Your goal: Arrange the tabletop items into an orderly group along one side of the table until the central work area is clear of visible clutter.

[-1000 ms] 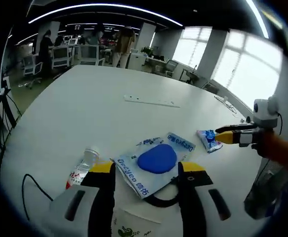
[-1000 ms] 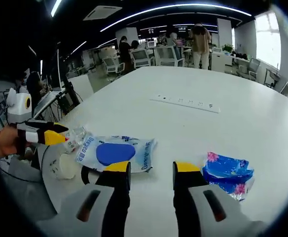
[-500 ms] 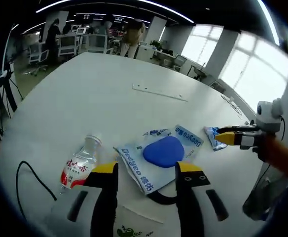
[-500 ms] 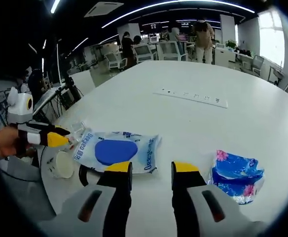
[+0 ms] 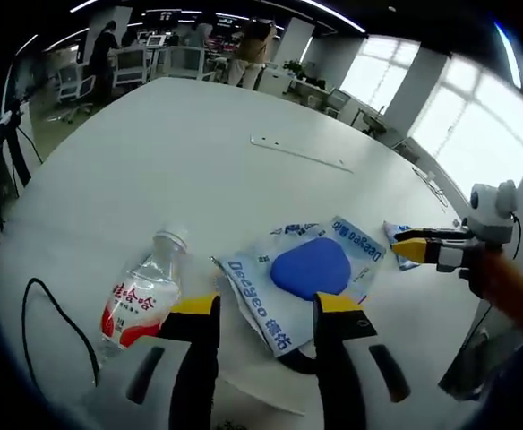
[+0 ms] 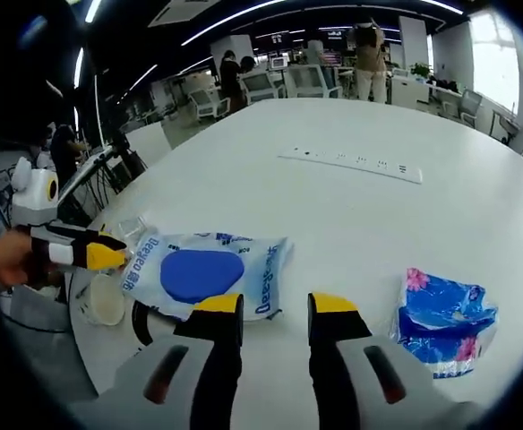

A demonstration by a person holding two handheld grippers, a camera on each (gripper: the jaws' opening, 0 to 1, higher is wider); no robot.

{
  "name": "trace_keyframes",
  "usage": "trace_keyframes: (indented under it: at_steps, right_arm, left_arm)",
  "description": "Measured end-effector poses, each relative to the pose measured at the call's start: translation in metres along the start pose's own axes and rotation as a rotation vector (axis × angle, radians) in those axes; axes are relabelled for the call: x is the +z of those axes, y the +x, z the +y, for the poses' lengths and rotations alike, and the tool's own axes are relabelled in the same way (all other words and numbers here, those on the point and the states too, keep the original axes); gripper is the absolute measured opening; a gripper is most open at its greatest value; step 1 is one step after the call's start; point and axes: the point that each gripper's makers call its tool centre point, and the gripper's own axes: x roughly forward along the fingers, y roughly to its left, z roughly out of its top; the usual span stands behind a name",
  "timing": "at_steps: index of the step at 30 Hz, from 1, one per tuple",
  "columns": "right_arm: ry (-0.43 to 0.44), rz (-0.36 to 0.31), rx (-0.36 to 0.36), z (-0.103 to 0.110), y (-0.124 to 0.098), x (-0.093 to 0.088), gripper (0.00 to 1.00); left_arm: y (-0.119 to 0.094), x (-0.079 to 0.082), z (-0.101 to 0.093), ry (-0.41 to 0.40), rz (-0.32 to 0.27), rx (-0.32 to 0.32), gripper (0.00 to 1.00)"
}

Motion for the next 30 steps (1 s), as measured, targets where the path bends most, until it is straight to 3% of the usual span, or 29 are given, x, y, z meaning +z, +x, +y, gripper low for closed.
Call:
trace_keyframes:
  at_steps: [21, 30]
  right_arm:
    - [0.031, 0.035, 0.023, 0.000, 0.018, -0.013, 0.21]
    - [0.052, 0.047, 0.025, -0.002, 0.021, -0.020, 0.11]
  left_arm:
    - [0.017, -0.016, 0.006, -0.028, 0.076, 0.029, 0.24]
    - [0.021, -0.020, 0.009, -0.043, 0.089, 0.030, 0.14]
